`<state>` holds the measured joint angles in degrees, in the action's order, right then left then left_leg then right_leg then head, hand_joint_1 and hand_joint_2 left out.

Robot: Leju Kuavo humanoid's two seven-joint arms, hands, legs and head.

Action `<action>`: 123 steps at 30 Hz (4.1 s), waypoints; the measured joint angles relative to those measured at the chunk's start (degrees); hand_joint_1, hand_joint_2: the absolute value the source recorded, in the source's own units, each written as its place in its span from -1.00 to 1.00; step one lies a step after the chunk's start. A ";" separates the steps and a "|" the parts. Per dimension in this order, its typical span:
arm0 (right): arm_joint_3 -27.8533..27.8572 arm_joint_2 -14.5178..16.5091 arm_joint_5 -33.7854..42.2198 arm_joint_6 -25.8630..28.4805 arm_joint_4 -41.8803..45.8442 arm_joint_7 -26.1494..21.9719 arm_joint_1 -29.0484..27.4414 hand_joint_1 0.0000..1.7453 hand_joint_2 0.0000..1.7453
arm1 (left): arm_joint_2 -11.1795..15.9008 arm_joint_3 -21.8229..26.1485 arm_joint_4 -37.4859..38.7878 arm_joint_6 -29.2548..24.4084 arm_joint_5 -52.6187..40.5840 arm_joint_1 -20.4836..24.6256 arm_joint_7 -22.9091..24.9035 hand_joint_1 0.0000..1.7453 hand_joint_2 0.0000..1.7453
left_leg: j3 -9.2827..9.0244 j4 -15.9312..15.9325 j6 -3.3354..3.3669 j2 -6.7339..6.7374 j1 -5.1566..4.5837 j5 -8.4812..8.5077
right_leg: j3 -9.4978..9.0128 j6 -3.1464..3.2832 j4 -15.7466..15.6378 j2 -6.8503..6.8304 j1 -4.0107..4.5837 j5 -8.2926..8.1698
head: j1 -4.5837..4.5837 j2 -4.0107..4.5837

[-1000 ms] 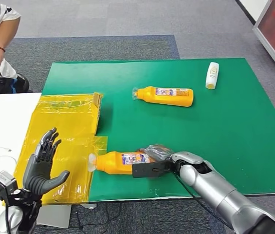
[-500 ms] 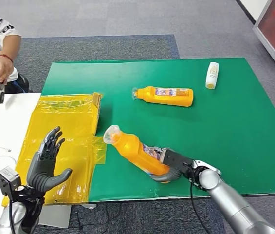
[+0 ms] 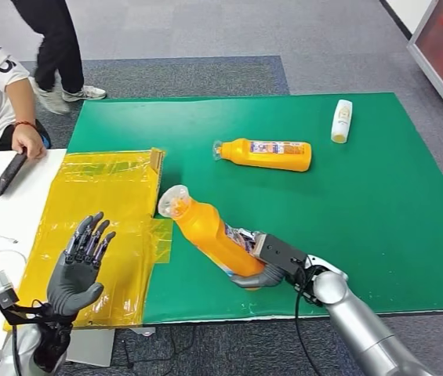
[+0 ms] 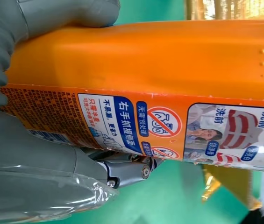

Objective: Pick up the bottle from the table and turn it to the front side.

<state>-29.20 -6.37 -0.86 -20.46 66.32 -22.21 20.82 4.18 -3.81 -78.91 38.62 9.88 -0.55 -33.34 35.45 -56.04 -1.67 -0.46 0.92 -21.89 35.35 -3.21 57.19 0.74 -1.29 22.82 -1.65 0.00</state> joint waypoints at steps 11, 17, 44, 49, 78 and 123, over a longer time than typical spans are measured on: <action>-2.61 2.64 -2.30 1.40 1.85 0.00 2.28 1.00 1.00 | 3.96 -3.72 4.24 5.19 1.05 3.37 -1.96 -1.00 1.00 | 0.01 0.00 0.01 0.00 0.00 0.00 | 0.01 -0.01 0.00 0.00 0.00 0.00 | 0.00 0.01; -4.39 3.81 -5.26 2.70 2.62 0.05 2.82 1.00 1.00 | 5.51 -5.09 4.80 4.55 0.44 4.50 -0.79 -1.00 1.00 | 0.01 0.00 0.01 0.00 0.00 0.00 | 0.02 0.00 0.00 0.00 0.00 0.00 | -0.01 0.00; -12.47 7.55 -9.62 5.09 1.73 0.34 6.41 1.00 1.00 | 8.97 -13.16 6.73 2.10 1.36 13.79 1.83 -1.00 1.00 | 0.01 0.00 -0.01 0.00 0.00 0.03 | 0.02 -0.01 0.01 0.00 0.00 -0.02 | 0.00 0.00; -13.34 7.93 -9.15 5.33 0.22 0.46 7.55 1.00 1.00 | 9.03 -15.01 7.50 2.21 1.98 15.74 1.84 -1.00 1.00 | 0.01 0.00 -0.02 0.00 0.00 0.04 | 0.04 -0.01 0.01 0.00 0.00 -0.02 | 0.01 0.01; -10.99 11.60 -16.59 12.43 -1.25 6.71 6.60 1.00 1.00 | 8.60 -17.55 8.43 1.33 3.11 16.49 3.09 -1.00 1.00 | 0.07 0.00 -0.02 0.00 0.00 0.04 | 0.11 -0.01 0.01 0.01 0.00 -0.02 | 0.01 0.00; -11.89 15.42 -21.18 16.09 -0.96 8.83 6.87 1.00 1.00 | 1.74 -17.67 14.41 4.39 7.36 22.48 4.56 -1.00 1.00 | 0.10 0.00 -0.05 0.00 0.00 0.06 | 0.14 -0.01 0.03 0.01 0.00 -0.03 | 0.00 0.01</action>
<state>-41.09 9.05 -22.04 -4.37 65.36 -13.38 27.69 5.92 -21.49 -64.50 43.01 17.25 21.93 -28.78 35.54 -56.05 -1.72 -0.46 0.92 -21.83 35.49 -3.22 57.22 0.75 -1.29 22.79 -1.65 0.01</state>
